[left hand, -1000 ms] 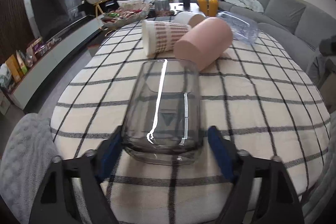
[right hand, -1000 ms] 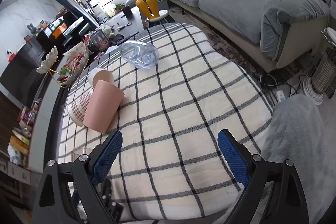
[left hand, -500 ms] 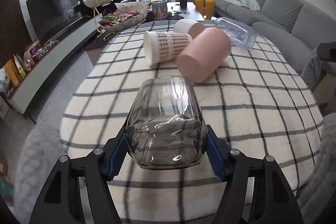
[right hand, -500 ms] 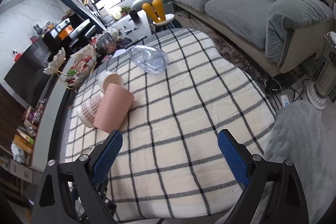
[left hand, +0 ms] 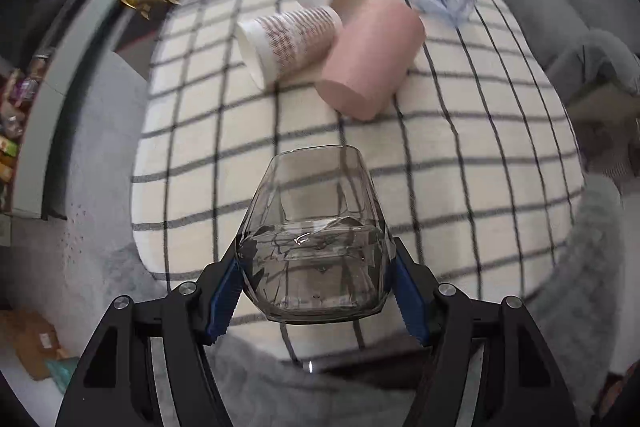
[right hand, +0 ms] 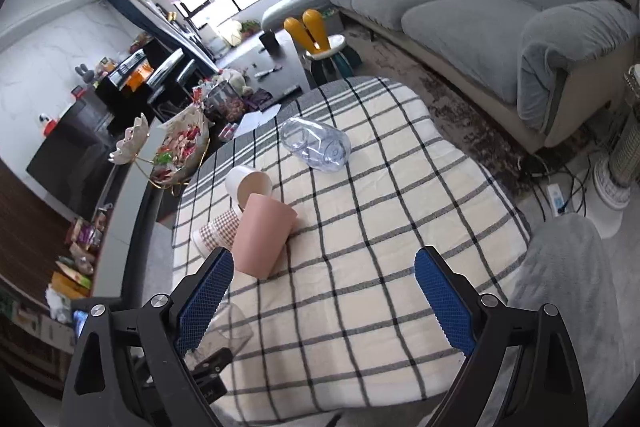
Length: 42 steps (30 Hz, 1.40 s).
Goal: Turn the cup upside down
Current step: 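Lift and rotate the glass cup with the left gripper, opening downward, then lower the inverted glass cup onto the tablecloth and open the left gripper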
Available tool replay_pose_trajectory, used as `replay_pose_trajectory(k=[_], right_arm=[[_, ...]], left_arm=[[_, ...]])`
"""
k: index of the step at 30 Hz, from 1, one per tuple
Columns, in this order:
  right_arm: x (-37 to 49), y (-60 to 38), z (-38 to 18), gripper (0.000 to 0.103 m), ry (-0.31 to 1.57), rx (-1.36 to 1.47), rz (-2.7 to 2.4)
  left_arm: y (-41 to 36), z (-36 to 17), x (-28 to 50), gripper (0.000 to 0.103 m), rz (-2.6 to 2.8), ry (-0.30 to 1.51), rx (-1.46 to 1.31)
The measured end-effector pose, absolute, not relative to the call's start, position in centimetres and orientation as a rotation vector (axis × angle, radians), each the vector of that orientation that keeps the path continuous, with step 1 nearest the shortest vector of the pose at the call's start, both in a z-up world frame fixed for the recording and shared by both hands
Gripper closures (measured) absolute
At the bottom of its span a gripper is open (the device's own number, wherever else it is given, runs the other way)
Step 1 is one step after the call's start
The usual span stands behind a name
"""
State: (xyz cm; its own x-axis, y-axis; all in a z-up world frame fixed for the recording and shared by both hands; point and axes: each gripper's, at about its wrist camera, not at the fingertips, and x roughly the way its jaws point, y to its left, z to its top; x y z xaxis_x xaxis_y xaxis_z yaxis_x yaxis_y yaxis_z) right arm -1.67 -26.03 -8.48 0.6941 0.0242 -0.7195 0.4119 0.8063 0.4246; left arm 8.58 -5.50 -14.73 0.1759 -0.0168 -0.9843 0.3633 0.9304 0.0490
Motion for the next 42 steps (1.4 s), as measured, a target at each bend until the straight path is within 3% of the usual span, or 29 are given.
replay_pose_trajectory(k=[7, 18, 34, 36, 42], right_arm=[[0.8, -26.7, -8.2, 0.010, 0.860, 0.638, -0.236], [5.5, -29.2, -11.4, 0.010, 0.957, 0.741, -0.221], [6.1, -30.2, -12.9, 0.010, 0.974, 0.778, -0.232], [5.8, -30.2, -12.6, 0.010, 0.967, 0.774, -0.233], [4.9, -29.8, -11.0, 0.011, 0.924, 0.749, -0.228]], left_arm=[[-8.0, -16.4, 11.4, 0.036, -0.320, 1.709, 0.427], [-11.1, -19.2, 15.1, 0.036, -0.306, 1.919, 0.589], [-11.9, -20.0, 16.3, 0.034, -0.332, 1.904, 0.612], [-12.0, -20.2, 15.5, 0.021, -0.337, 1.909, 0.608], [-11.7, -18.2, 14.9, 0.019, -0.347, 1.808, 0.613]])
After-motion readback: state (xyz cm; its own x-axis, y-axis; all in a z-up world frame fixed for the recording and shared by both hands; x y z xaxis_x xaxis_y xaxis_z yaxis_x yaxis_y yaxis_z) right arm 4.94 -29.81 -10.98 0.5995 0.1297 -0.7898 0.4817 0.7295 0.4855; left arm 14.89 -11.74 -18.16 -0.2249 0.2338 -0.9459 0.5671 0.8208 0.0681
